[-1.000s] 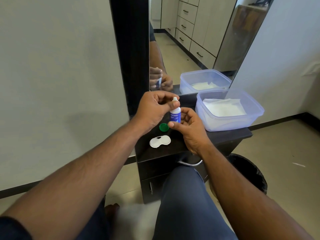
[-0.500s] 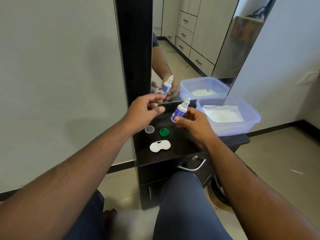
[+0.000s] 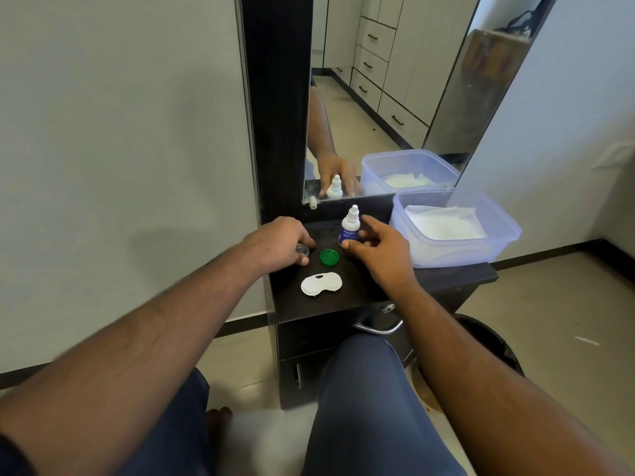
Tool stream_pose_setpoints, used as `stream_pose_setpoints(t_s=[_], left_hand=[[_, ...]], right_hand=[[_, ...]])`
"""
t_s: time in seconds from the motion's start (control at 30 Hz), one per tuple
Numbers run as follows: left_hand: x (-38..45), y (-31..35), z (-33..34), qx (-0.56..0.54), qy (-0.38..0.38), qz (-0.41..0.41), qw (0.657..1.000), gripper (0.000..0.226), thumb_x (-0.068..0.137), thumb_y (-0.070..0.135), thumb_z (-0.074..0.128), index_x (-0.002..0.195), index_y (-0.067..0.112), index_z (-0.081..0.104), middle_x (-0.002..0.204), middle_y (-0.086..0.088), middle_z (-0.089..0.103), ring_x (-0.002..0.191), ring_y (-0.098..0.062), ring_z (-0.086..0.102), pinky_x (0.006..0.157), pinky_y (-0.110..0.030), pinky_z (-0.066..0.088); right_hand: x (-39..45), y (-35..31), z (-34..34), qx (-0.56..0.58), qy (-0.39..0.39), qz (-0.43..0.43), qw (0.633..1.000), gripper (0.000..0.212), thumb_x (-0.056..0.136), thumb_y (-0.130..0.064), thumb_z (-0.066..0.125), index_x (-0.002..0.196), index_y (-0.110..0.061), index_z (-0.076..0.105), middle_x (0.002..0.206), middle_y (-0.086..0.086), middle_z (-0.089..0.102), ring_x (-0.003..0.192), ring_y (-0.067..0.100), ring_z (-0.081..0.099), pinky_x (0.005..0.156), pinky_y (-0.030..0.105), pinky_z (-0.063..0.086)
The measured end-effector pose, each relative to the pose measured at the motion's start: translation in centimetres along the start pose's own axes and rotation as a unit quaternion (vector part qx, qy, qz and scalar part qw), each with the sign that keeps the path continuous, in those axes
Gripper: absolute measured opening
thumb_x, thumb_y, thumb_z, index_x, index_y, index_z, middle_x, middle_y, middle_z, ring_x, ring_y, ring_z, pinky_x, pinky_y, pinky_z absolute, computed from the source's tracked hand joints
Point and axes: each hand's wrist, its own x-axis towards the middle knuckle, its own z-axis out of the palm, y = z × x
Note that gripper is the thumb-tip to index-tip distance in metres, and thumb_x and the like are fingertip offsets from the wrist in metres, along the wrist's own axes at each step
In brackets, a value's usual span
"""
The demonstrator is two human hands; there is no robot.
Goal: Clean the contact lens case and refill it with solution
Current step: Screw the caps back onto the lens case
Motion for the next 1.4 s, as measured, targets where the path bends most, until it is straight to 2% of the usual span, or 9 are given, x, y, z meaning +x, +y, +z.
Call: stream_pose_setpoints(t_s=[0.07,0.13,0.23,0.3,0.5,0.6,0.87,1.17,1.4], left_hand=[[-0.3,0.0,-0.2,-0.008,0.016,-0.011,1.0,0.038,0.084,0.021,0.071,0.121,0.023,0.065,0.124,-0.001,0.063,0.109,-0.018,0.059,0.088,-0.031,0.048],[-1.2,-0.1,-0.5,-0.061,0.089,-0.029,0.994,0.029,0.08,0.026,0.074,0.108,0.019,0.069,0.107,-0.002,0.068,0.093,-0.016,0.061,0.075,-0.029,0.049],[-3.9,0.1,-0.3,-0.213,0.234,-0.054,0.947,0.021,0.074,0.033,0.079,0.085,0.018,0.068,0.08,0.001,0.066,0.073,-0.012,0.06,0.059,-0.024,0.047],[-5.5,0.5,0.4,-0.289,0.268,-0.053,0.918,0.022,0.073,0.033,0.08,0.081,0.018,0.066,0.077,0.002,0.066,0.071,-0.011,0.062,0.06,-0.024,0.051],[-7.5,1.0,4.0,-0.337,0.264,-0.039,0.903,0.021,0.07,0.028,0.082,0.074,0.02,0.063,0.079,0.005,0.07,0.075,-0.011,0.066,0.069,-0.037,0.057],[-7.5,1.1,5.3,-0.326,0.262,-0.015,0.908,0.021,0.07,0.024,0.083,0.071,0.017,0.063,0.081,0.012,0.071,0.076,-0.005,0.064,0.07,-0.034,0.054],[-7.9,1.5,6.4,-0.279,0.256,0.02,0.925,0.024,0.071,0.026,0.082,0.092,0.022,0.071,0.087,0.01,0.068,0.075,-0.008,0.06,0.063,-0.028,0.049],[-8.0,1.4,7.0,-0.256,0.279,0.016,0.925,0.026,0.072,0.026,0.082,0.094,0.017,0.072,0.089,0.005,0.07,0.076,-0.01,0.059,0.062,-0.025,0.046],[-8.0,1.0,6.8,-0.245,0.279,0.012,0.928,0.026,0.072,0.029,0.081,0.095,0.021,0.072,0.09,0.007,0.068,0.083,-0.012,0.056,0.067,-0.032,0.049]], right_hand=[[-1.4,0.2,-0.2,0.049,0.053,0.004,0.997,0.049,0.082,-0.021,0.074,0.128,-0.022,0.057,0.095,-0.004,0.067,0.077,0.003,0.058,0.069,0.005,0.042],[-2.7,0.3,-0.4,0.089,0.053,-0.024,0.994,0.031,0.083,-0.014,0.071,0.113,-0.021,0.067,0.085,-0.006,0.068,0.074,0.003,0.06,0.068,0.008,0.045],[-3.6,0.2,-0.7,0.079,-0.062,-0.07,0.992,0.02,0.08,-0.016,0.075,0.098,-0.024,0.073,0.089,-0.01,0.071,0.081,0.003,0.065,0.073,0.013,0.048],[-3.5,0.2,-1.0,0.047,-0.134,-0.088,0.986,0.024,0.078,-0.02,0.077,0.101,-0.024,0.073,0.096,-0.01,0.069,0.087,0.003,0.064,0.074,0.013,0.048],[-3.2,0.7,-1.1,-0.028,-0.197,-0.145,0.969,0.043,0.072,-0.026,0.082,0.113,-0.022,0.069,0.106,-0.012,0.064,0.096,0.002,0.061,0.083,0.016,0.05],[-3.1,0.7,-0.9,-0.05,-0.205,-0.161,0.964,0.046,0.071,-0.025,0.082,0.115,-0.022,0.068,0.107,-0.011,0.064,0.099,0.002,0.06,0.086,0.018,0.049],[-2.9,0.7,-0.8,-0.045,-0.21,-0.156,0.964,0.036,0.07,-0.022,0.083,0.105,-0.021,0.073,0.099,-0.011,0.065,0.097,0.004,0.06,0.083,0.019,0.049],[-2.7,0.5,-0.9,-0.044,-0.22,-0.14,0.964,0.033,0.07,-0.021,0.083,0.101,-0.021,0.073,0.096,-0.01,0.064,0.094,0.005,0.06,0.079,0.017,0.047],[-2.6,0.2,-0.8,-0.05,-0.226,-0.128,0.964,0.035,0.07,-0.021,0.083,0.104,-0.021,0.073,0.095,-0.012,0.062,0.094,0.005,0.058,0.078,0.016,0.046]])
